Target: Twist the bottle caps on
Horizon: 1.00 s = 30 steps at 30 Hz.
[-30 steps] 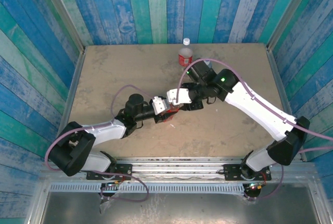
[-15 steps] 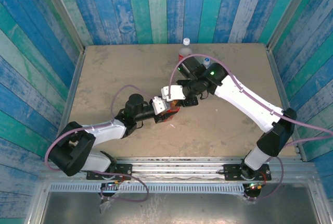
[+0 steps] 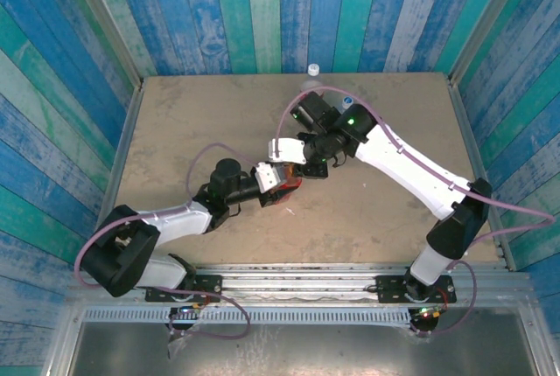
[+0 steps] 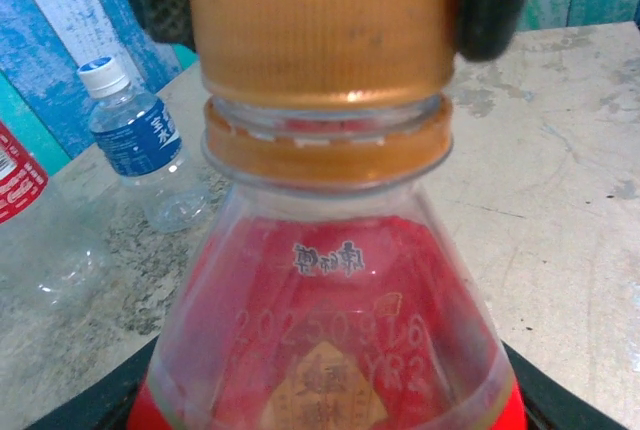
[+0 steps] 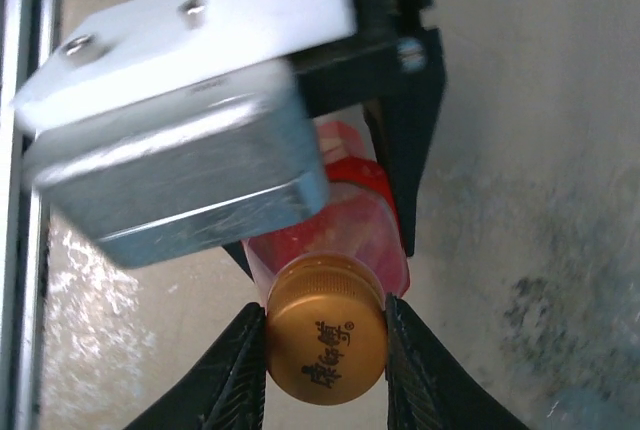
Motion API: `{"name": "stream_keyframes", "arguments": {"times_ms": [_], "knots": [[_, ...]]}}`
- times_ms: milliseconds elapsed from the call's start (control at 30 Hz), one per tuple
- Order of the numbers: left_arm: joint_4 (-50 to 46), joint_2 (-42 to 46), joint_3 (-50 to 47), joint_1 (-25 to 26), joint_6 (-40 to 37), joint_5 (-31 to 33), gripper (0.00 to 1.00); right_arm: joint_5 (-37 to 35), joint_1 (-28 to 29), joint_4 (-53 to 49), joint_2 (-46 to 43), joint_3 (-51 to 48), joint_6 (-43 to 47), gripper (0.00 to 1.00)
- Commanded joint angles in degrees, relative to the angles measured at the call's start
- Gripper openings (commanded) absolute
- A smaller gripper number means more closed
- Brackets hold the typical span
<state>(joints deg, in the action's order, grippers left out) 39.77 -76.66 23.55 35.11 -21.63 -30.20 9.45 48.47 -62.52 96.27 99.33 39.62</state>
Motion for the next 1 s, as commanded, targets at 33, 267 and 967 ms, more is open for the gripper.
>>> {"name": "stream_keyframes", "arguments": {"times_ms": [33,267,967], "knots": [[2.7,3.5,-0.9,0.1,0.4,1.7,0.59,-12.0,3.6,0.4,2.7,-0.2,-36.8,0.06],[4.2,4.1,-1.8,0.1,0.8,2.4,0.59,-10.8,4.9,-1.3,2.9,-0.5,-57.9,0.14],[2.9,4.2,-1.7,0.1,0.3,1.6,0.59,-11.4,3.4,-3.5,-1.0,1.3,11.2,0.44]]}}
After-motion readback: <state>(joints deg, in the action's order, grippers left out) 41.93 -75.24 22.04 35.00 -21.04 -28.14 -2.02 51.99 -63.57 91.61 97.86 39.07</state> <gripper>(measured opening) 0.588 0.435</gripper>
